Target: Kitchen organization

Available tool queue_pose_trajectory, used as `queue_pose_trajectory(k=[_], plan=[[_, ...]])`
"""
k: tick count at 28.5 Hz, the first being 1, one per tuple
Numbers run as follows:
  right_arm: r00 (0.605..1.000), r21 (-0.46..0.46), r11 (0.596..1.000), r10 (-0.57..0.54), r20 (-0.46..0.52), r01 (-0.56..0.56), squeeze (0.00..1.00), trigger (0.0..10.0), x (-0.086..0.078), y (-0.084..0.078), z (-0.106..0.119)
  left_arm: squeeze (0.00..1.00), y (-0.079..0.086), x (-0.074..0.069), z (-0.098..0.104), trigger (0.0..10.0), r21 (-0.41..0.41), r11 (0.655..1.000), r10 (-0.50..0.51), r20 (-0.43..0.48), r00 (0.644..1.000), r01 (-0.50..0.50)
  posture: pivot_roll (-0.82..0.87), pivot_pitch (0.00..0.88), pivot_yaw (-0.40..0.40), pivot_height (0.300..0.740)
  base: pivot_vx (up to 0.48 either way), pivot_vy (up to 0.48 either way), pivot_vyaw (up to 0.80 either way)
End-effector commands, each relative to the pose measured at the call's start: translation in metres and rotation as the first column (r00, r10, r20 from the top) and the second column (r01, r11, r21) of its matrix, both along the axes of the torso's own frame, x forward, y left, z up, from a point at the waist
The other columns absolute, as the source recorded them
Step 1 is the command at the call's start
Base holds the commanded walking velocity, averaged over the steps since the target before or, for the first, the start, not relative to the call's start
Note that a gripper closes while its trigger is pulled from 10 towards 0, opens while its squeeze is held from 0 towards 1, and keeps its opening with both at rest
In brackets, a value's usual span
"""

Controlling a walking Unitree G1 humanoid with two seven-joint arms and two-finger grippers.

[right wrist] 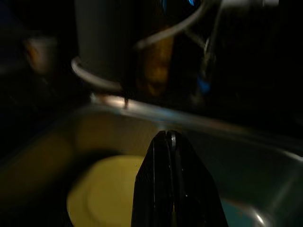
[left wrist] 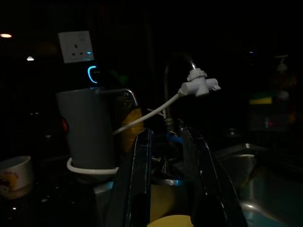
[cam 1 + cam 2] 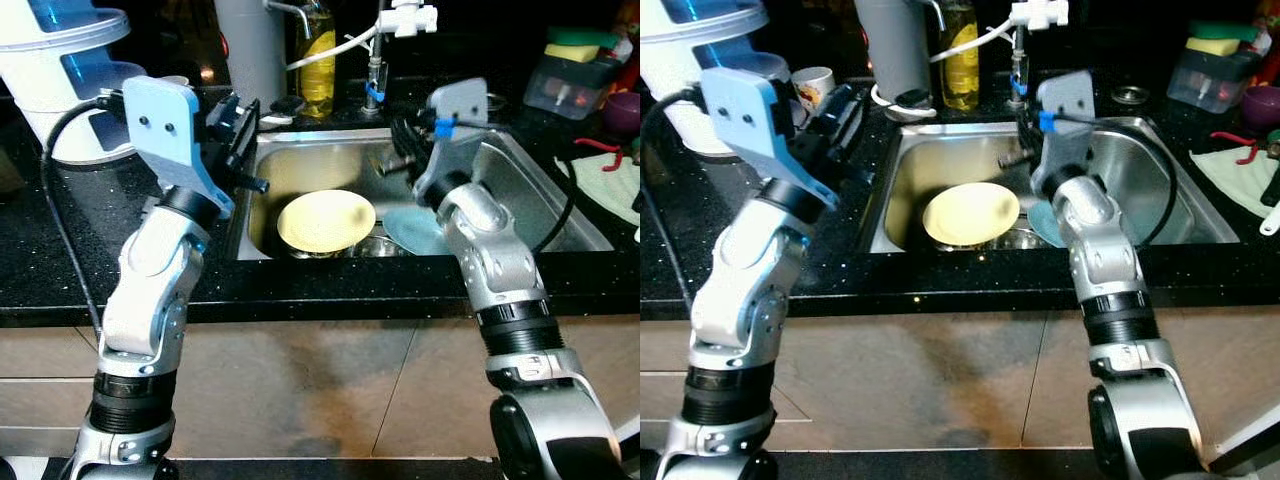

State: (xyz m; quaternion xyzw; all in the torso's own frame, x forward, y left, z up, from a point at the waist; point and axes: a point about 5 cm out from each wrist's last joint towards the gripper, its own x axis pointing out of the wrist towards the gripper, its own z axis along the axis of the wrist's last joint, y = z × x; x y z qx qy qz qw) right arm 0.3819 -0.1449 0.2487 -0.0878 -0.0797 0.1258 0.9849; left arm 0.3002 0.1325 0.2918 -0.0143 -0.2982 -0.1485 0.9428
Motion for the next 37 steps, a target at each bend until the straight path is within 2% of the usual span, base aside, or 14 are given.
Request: queue_pose_trajectory(k=[1,13,14,15,17,18,21,25,26,27,29,33,34,37], plan=[[0.998,-0.057,0.998,-0.014,-0.065,0.01,0.0,10.0,0.003,0.006,-0.006,0.0,0.0,0.003,-0.01,10.0,-0.003,1.0,-0.012,-0.048,0.999,0.012,0.02,0.0,-0.001,0.74,0.0,0.0,0.0],[0.97,-0.201,0.979,-0.026,-0.242,-0.024,0.0,10.0,0.005,0.023,-0.042,0.0,0.0,0.005,-0.018,10.0,0.011,1.0,0.006,-0.075,0.997,-0.005,0.02,0.0,-0.005,0.74,0.0,0.0,0.0],[0.967,-0.203,0.978,-0.018,-0.253,-0.035,0.09,10.0,0.005,0.026,-0.043,0.0,0.001,0.005,-0.02,10.0,0.01,1.0,0.007,-0.079,0.997,-0.006,0.02,0.0,-0.006,0.74,0.0,0.0,0.0],[0.967,-0.197,0.98,-0.017,-0.255,-0.034,0.65,10.0,0.005,0.027,-0.043,0.0,0.001,0.005,-0.021,10.0,0.009,1.0,0.006,-0.08,0.997,-0.006,0.02,0.0,-0.007,0.74,0.0,0.0,0.0],[0.966,-0.192,0.981,-0.018,-0.257,-0.033,0.65,10.0,0.005,0.028,-0.043,0.0,0.0,0.005,-0.021,10.0,0.009,1.0,0.006,-0.081,0.997,-0.005,0.02,0.0,-0.008,0.74,0.0,0.0,0.0],[0.968,-0.189,0.981,-0.019,-0.252,-0.03,1.0,10.0,0.005,0.029,-0.042,0.0,0.0,0.005,-0.021,10.0,0.007,1.0,0.004,-0.082,0.997,-0.003,0.02,0.0,-0.009,0.74,0.0,0.0,0.0],[0.969,-0.185,0.982,-0.021,-0.247,-0.026,1.0,10.0,0.006,0.031,-0.041,0.0,-0.002,0.005,-0.023,10.0,0.004,1.0,-0.003,-0.086,0.996,0.004,0.02,0.0,-0.011,0.74,0.0,0.0,0.0],[0.98,-0.099,0.995,-0.001,-0.2,-0.02,0.98,10.0,0.007,0.029,-0.031,0.0,-0.003,0.005,-0.027,10.0,-0.007,1.0,-0.024,-0.102,0.994,0.023,0.02,0.0,-0.013,0.74,0.0,0.0,0.0],[0.983,-0.034,0.998,0.041,-0.181,-0.048,0.73,10.0,0.006,0.029,-0.025,0.0,-0.005,0.006,-0.029,10.0,-0.014,0.999,-0.048,-0.117,0.992,0.046,0.02,0.0,-0.014,0.74,0.0,0.0,0.0],[0.985,0.054,0.993,0.111,-0.133,-0.105,0.0,10.0,0.003,0.028,-0.016,0.0,-0.009,0.006,-0.033,10.0,-0.02,0.996,-0.087,-0.135,0.987,0.085,0.02,0.0,-0.013,0.74,0.0,0.0,0.0],[0.981,0.208,0.965,0.179,-0.072,-0.161,0.0,10.0,-0.001,0.018,-0.005,0.0,-0.018,0.007,-0.044,10.0,-0.039,0.984,-0.178,-0.19,0.965,0.174,0.01,0.0,-0.012,0.74,0.0,0.0,0.0],[0.981,0.266,0.95,0.185,-0.054,-0.164,0.0,10.0,-0.003,0.01,-0.002,0.0,-0.024,0.01,-0.057,10.0,-0.042,0.974,-0.228,-0.242,0.943,0.224,0.01,0.0,-0.012,0.74,0.0,0.0,0.0],[0.979,0.312,0.934,0.198,-0.042,-0.175,0.0,10.0,-0.005,0.007,0.001,0.0,-0.023,0.014,-0.064,10.0,-0.07,0.972,-0.236,-0.265,0.935,0.226,0.0,0.0,-0.008,0.74,0.0,0.0,-0.48],[0.98,0.339,0.924,0.196,-0.017,-0.179,0.0,10.0,-0.007,0.002,0.006,0.0,-0.02,0.023,-0.069,10.0,-0.114,0.973,-0.225,-0.284,0.932,0.2,-0.02,0.0,0.003,0.74,0.0,0.0,-0.69]])
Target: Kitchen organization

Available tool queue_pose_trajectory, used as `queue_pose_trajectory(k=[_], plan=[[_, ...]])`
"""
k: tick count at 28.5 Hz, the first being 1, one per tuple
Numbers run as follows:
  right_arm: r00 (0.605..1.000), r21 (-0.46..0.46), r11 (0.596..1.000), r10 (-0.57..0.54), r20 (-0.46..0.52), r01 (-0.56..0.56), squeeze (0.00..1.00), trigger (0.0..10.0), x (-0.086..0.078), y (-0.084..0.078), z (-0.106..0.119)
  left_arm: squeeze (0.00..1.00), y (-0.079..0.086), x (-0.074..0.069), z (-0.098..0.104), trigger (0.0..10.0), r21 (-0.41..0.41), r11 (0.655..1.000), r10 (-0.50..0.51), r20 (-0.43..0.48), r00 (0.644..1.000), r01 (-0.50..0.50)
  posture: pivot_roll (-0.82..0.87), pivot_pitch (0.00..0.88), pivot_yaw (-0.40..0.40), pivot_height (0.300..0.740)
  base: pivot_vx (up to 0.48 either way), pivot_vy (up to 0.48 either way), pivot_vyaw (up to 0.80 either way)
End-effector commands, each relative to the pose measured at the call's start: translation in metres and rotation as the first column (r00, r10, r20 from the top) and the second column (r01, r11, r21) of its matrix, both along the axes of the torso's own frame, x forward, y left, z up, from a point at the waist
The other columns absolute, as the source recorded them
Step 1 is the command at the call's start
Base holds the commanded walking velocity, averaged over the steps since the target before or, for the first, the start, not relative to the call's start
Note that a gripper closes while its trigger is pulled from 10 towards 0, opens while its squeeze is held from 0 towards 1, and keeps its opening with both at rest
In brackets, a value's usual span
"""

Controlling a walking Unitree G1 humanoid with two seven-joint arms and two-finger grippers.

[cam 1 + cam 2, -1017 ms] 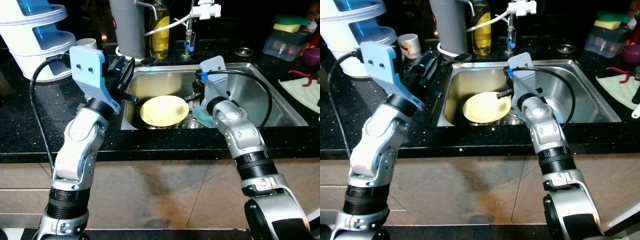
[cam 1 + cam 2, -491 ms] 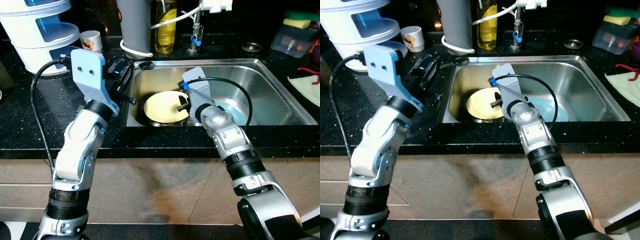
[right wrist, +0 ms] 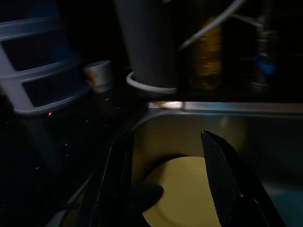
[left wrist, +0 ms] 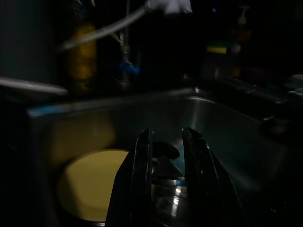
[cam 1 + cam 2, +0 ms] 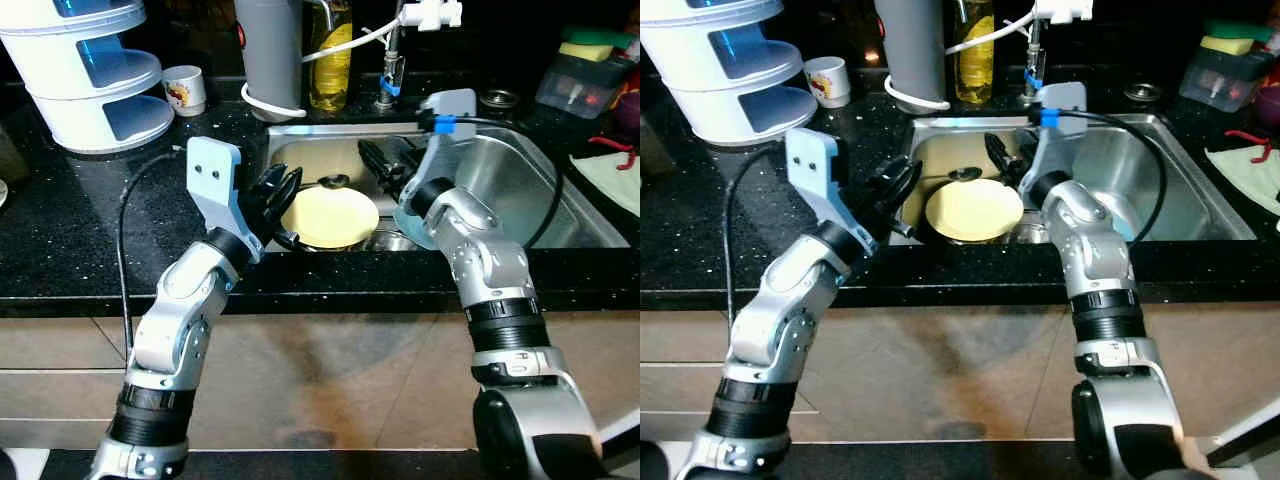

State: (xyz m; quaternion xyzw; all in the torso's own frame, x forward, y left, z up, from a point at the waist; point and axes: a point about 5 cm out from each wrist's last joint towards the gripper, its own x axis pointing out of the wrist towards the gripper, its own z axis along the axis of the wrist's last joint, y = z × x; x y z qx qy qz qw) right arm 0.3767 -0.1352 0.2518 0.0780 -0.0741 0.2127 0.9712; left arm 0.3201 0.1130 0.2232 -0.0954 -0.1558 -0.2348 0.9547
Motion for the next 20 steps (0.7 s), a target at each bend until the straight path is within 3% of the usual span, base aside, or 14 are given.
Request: queue_pose_trajectory(k=[1,13,18,20], plan=[[1.0,0.033,0.999,-0.012,0.01,0.011,0.0,10.0,-0.002,-0.008,0.003,0.0,0.0,0.003,-0.001,10.0,-0.025,1.0,-0.001,-0.003,1.0,0.001,-0.02,0.0,0.003,0.74,0.0,0.0,-0.79],[0.999,0.053,0.999,-0.008,0.042,0.006,0.0,10.0,-0.009,-0.014,0.01,0.0,0.015,0.033,0.003,10.0,0.008,0.997,0.076,-0.005,0.997,-0.076,-0.04,0.0,0.019,0.74,0.0,0.0,-0.79],[0.998,0.028,1.0,-0.007,0.057,0.005,0.0,10.0,-0.012,-0.013,0.012,0.0,0.03,0.05,0.001,10.0,0.067,0.976,0.208,-0.047,0.977,-0.205,-0.05,0.0,0.02,0.74,0.0,0.0,0.0],[0.998,0.024,1.0,-0.008,0.055,0.007,0.0,10.0,-0.013,-0.014,0.012,0.0,0.036,0.058,-0.007,10.0,0.103,0.963,0.26,-0.11,0.959,-0.25,-0.06,0.0,0.018,0.74,0.0,0.0,0.0]])
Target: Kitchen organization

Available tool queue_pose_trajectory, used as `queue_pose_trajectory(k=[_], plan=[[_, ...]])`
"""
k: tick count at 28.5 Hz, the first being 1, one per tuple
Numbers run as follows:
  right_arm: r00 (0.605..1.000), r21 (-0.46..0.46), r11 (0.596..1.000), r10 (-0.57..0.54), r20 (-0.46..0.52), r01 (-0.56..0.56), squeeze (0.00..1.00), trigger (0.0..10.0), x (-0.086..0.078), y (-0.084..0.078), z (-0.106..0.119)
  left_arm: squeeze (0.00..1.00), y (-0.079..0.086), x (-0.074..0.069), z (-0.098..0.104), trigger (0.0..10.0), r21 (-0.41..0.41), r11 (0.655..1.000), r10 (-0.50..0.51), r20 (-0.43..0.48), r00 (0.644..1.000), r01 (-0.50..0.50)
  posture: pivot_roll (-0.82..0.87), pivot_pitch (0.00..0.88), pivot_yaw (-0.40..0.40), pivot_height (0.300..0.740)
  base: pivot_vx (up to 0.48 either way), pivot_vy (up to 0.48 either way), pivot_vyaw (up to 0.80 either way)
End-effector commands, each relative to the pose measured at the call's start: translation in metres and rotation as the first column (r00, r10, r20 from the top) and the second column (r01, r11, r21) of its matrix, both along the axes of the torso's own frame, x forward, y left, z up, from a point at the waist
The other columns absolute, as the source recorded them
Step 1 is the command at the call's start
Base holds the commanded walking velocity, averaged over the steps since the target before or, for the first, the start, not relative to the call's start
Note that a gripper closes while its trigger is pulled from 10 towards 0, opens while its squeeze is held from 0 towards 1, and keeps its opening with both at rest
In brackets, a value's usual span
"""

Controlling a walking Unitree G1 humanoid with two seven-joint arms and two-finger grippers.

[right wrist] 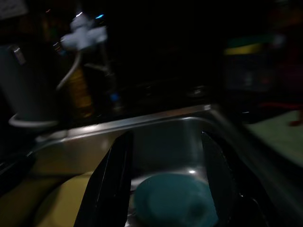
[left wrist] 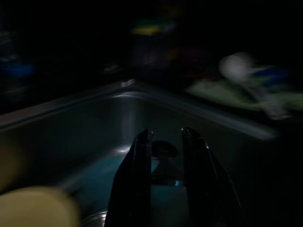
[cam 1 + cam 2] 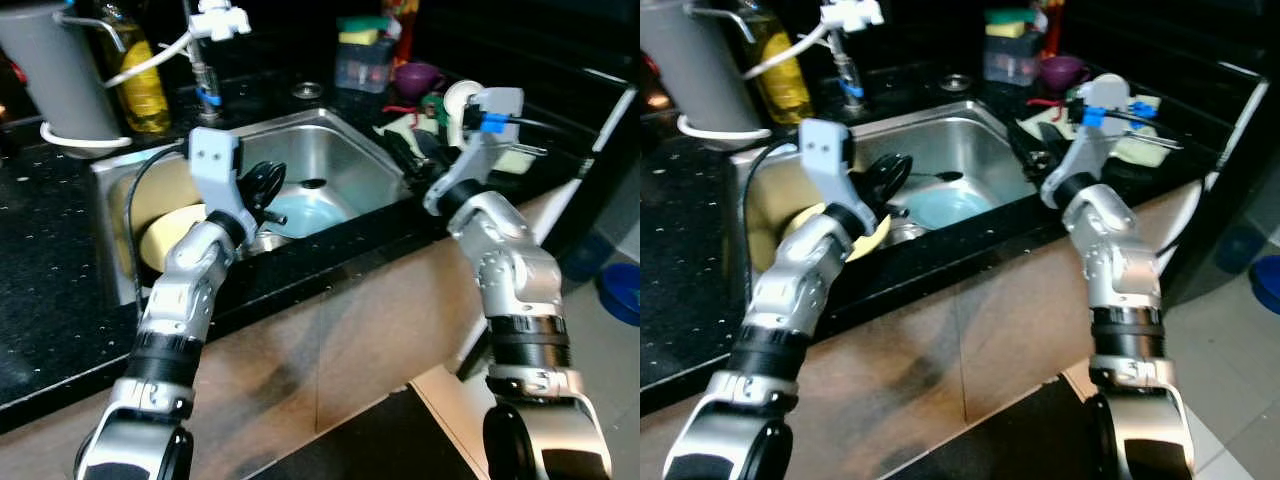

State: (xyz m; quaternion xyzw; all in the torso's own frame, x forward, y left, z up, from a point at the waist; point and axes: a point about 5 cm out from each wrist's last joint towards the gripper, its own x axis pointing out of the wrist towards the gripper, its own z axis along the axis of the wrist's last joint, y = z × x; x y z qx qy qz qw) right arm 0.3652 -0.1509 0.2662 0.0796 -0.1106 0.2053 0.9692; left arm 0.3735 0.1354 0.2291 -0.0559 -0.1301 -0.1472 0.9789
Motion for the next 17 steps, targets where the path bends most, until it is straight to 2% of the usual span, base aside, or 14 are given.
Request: queue_pose_trajectory(k=[1,4,5,9,11,14,17], plan=[[1.0,0.002,1.0,0.011,-0.015,-0.011,0.0,10.0,-0.002,0.001,-0.002,0.0,0.016,0.006,-0.016,10.0,0.029,0.996,0.089,-0.088,0.992,-0.087,-0.06,0.0,0.017,0.74,0.0,0.0,0.0],[1.0,0.001,1.0,0.01,-0.016,-0.01,0.0,10.0,-0.003,0.001,-0.002,0.0,0.018,0.009,-0.018,10.0,0.027,0.994,0.104,-0.103,0.989,-0.101,-0.07,0.0,0.018,0.74,0.0,0.0,0.0],[1.0,-0.005,1.0,0.009,-0.018,-0.009,0.0,10.0,-0.004,0.001,-0.002,0.0,0.024,0.013,-0.023,10.0,0.035,0.99,0.143,-0.128,0.981,-0.139,-0.08,0.0,0.018,0.74,0.0,0.0,0.0],[1.0,-0.021,1.0,0.005,-0.015,-0.005,0.0,10.0,-0.008,-0.001,0.0,0.0,0.029,0.019,-0.033,10.0,0.044,0.987,0.163,-0.208,0.965,-0.157,-0.1,0.0,0.024,0.74,0.0,0.0,0.0],[1.0,-0.024,1.0,0.004,-0.014,-0.004,0.0,10.0,-0.009,-0.001,0.001,0.0,0.028,0.02,-0.037,10.0,0.046,0.988,0.154,-0.233,0.96,-0.148,-0.1,0.0,0.026,0.74,0.0,0.0,0.0],[1.0,-0.031,1.0,-0.002,-0.013,0.001,0.0,10.0,-0.012,-0.004,0.003,0.0,0.025,0.024,-0.043,10.0,-0.006,0.993,0.111,-0.298,0.948,-0.118,-0.11,0.0,0.028,0.74,0.0,0.0,0.0],[1.0,-0.037,0.999,-0.006,-0.016,0.005,0.0,10.0,-0.014,-0.005,0.003,0.0,0.025,0.026,-0.043,10.0,0.002,0.992,0.12,-0.305,0.945,-0.125,-0.12,0.0,0.029,0.74,0.0,0.0,0.0]])
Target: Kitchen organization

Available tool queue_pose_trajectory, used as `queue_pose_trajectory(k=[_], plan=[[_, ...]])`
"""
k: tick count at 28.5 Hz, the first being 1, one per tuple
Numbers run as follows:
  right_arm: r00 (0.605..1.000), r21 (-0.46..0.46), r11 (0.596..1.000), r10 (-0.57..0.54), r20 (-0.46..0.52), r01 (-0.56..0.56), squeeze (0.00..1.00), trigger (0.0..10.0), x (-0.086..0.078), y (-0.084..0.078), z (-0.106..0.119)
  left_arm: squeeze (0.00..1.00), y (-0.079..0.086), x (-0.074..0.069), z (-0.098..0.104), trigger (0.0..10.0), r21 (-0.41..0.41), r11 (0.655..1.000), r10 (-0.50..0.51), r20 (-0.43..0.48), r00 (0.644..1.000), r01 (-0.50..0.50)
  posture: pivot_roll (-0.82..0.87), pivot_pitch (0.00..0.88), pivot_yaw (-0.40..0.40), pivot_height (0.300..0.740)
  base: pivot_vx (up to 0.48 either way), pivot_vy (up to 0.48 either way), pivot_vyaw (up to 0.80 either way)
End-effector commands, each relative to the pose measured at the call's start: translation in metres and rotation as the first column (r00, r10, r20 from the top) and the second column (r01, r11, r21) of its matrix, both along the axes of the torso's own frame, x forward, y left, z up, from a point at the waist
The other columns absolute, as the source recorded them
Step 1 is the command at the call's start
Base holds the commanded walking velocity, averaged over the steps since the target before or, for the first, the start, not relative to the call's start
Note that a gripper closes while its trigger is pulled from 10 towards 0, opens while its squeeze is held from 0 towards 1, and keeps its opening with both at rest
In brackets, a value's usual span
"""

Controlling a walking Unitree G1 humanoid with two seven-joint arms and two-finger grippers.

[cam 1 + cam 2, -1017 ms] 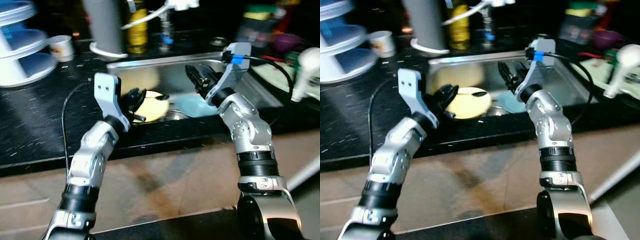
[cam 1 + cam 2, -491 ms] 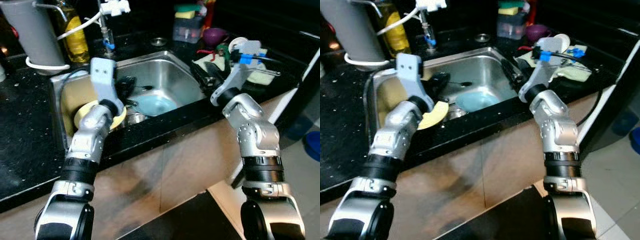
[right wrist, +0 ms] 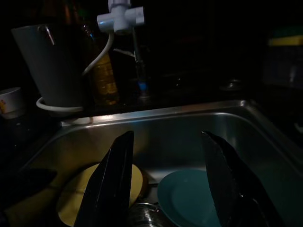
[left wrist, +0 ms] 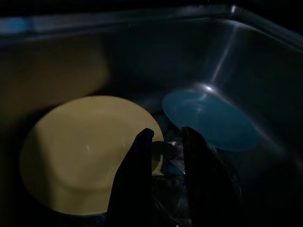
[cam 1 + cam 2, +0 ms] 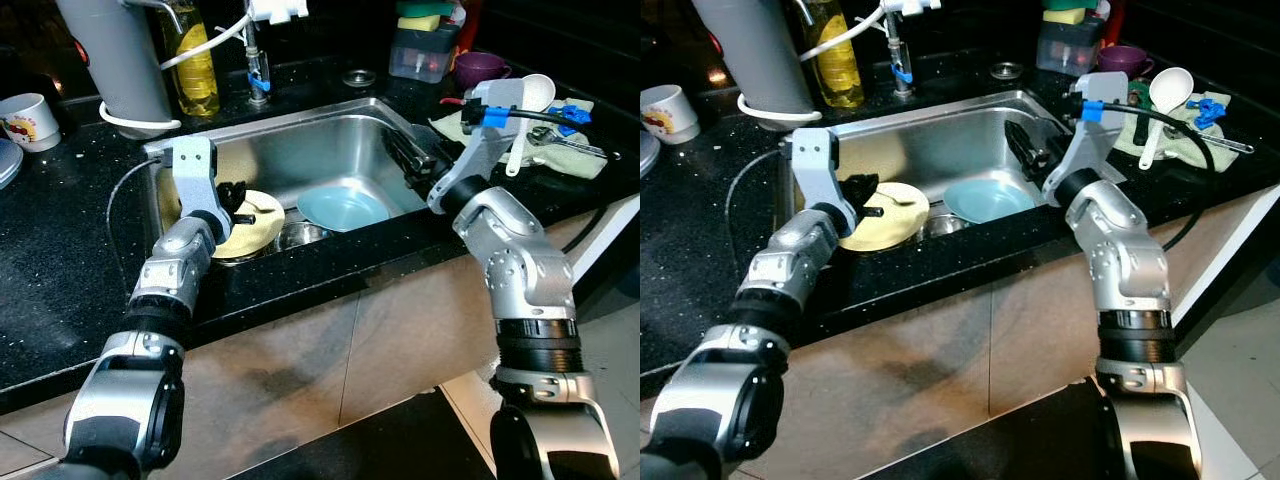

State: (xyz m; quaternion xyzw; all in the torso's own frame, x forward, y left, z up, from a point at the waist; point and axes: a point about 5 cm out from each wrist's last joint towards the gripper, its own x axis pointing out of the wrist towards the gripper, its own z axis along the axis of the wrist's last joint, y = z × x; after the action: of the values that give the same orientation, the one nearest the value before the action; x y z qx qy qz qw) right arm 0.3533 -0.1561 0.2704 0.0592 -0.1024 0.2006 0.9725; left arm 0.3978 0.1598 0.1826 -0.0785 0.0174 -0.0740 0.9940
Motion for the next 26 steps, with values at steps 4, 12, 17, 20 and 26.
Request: queue_pose_trajectory(k=[4,12,17,20,26], plan=[[1.0,-0.009,1.0,0.002,-0.019,-0.002,0.0,10.0,-0.004,0.001,-0.003,0.0,-0.003,0.003,-0.01,10.0,-0.043,0.999,-0.034,-0.112,0.993,0.03,-0.13,0.0,0.034,0.74,0.0,0.0,0.0],[1.0,-0.014,1.0,-0.014,-0.027,0.013,0.0,10.0,-0.007,-0.002,-0.003,0.0,0.0,0.006,-0.011,10.0,-0.01,1.0,-0.007,-0.119,0.993,0.006,-0.13,0.0,0.032,0.74,0.0,0.0,0.0],[1.0,-0.011,1.0,-0.002,-0.031,0.002,0.0,10.0,-0.006,0.001,-0.005,1.0,0.006,0.007,-0.009,10.0,0.022,1.0,0.012,-0.118,0.993,-0.01,-0.12,0.0,0.034,0.74,0.0,0.0,0.0],[0.999,-0.01,1.0,0.006,-0.031,-0.007,0.0,10.0,-0.006,0.003,-0.006,1.0,0.009,0.008,-0.003,10.0,0.065,0.998,0.029,-0.081,0.996,-0.024,-0.1,0.0,0.031,0.74,0.0,0.0,0.0],[0.998,0.01,0.999,0.041,-0.042,-0.04,0.0,10.0,-0.006,0.01,-0.017,0.0,0.008,-0.005,0.039,10.0,0.234,0.967,0.032,0.269,0.963,-0.097,-0.07,0.0,0.028,0.74,0.0,0.0,0.0]])
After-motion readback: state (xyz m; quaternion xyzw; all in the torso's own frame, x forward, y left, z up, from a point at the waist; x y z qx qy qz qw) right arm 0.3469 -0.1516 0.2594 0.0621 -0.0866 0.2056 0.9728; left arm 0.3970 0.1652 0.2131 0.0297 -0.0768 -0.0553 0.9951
